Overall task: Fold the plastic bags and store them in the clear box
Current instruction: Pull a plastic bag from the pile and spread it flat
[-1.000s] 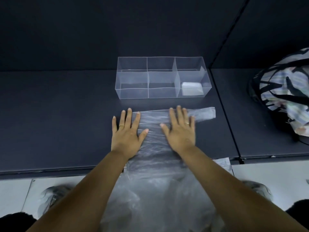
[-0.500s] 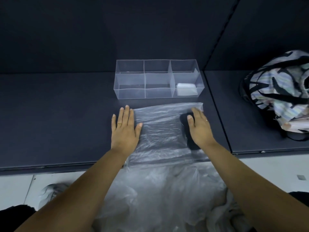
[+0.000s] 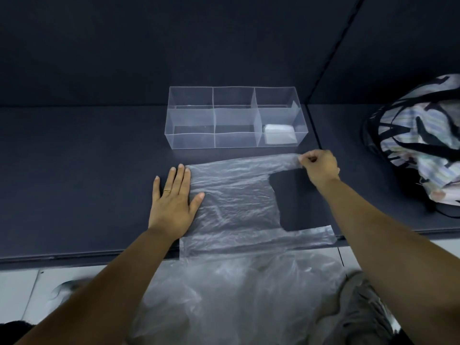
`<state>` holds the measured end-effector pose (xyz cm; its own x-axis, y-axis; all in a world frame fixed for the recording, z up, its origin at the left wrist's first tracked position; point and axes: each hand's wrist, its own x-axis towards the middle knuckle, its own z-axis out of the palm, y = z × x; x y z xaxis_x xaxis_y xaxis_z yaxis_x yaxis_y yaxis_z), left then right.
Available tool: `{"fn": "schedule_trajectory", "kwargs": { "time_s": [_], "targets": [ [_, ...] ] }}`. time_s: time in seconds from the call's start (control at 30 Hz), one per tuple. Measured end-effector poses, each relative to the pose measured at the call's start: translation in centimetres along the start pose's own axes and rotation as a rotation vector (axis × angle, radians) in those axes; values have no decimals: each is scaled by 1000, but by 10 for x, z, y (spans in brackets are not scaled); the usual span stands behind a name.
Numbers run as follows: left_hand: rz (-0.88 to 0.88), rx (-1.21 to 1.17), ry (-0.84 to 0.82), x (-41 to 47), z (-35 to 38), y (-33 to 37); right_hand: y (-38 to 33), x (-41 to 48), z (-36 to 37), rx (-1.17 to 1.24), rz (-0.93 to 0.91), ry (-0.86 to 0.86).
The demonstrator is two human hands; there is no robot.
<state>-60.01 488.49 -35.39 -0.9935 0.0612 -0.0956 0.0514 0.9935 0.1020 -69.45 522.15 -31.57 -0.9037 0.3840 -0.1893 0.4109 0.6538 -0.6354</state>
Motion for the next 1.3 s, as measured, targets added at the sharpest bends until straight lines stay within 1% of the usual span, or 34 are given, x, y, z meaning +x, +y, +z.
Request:
{"fn": "schedule_trajectory", "kwargs": {
  "time_s": [0.1,0.13,0.2,0.27,0.4,0.53,0.6,0.67,0.7,0.77,0.8,0.83,0.87,0.9,0.93,0.97,1.03,1.07,1.2,1.23,1.27,1.3],
  "targets": [
    [1,3,-4,0,0,1,-2,5,-7,275,28,-26],
    [1,2,-6,0,0,1,-3,7,-9,329,46,-29],
    [0,0,-8,0,-1,1,-3,9,-9,358,67,-39],
    [0,-5,-3,0,-1,0,-4,10,-9,294,45,-25],
    [-7,4,0,-1,2,-1,0,15,-12,-23,-26,50],
    [-3,13,-30,0,-2,0,-4,7,-13,-184,-43,58],
    [-27,-31,-56,0,-9,3,-12,-15,-9,-284,-101,167],
    [-73,-143,-8,-7,-17,9,-26,-53,0,-243,-205,266],
    [-65,-182,59,-14,-21,15,-33,-77,8,-184,-279,269],
    [51,-210,186,-34,-25,31,-42,-131,32,-95,-417,174],
    [127,-209,202,-45,-23,39,-46,-158,46,-76,-470,92],
    [189,-185,185,-55,-19,45,-47,-180,60,-83,-507,-3],
    [215,-135,115,-64,-15,48,-46,-198,73,-121,-531,-96],
    [205,-78,41,-72,-10,47,-40,-209,84,-192,-543,-173],
    [176,-31,-32,-78,-5,44,-30,-214,91,-293,-545,-215],
    [150,-1,-65,-81,0,40,-17,-211,91,-410,-541,-222],
    [129,24,-71,-81,4,35,13,-193,78,-593,-519,-173],
    [132,32,-83,-80,4,35,28,-182,65,-641,-484,-141],
    [113,40,-148,-77,3,35,85,-140,-1,-699,-272,10],
    [108,41,-136,-79,0,36,94,-135,-16,-707,-232,60],
    [109,34,-84,-82,-4,37,100,-132,-29,-711,-206,104],
    [122,17,3,-87,-10,37,102,-133,-37,-701,-209,136]
  ]
}}
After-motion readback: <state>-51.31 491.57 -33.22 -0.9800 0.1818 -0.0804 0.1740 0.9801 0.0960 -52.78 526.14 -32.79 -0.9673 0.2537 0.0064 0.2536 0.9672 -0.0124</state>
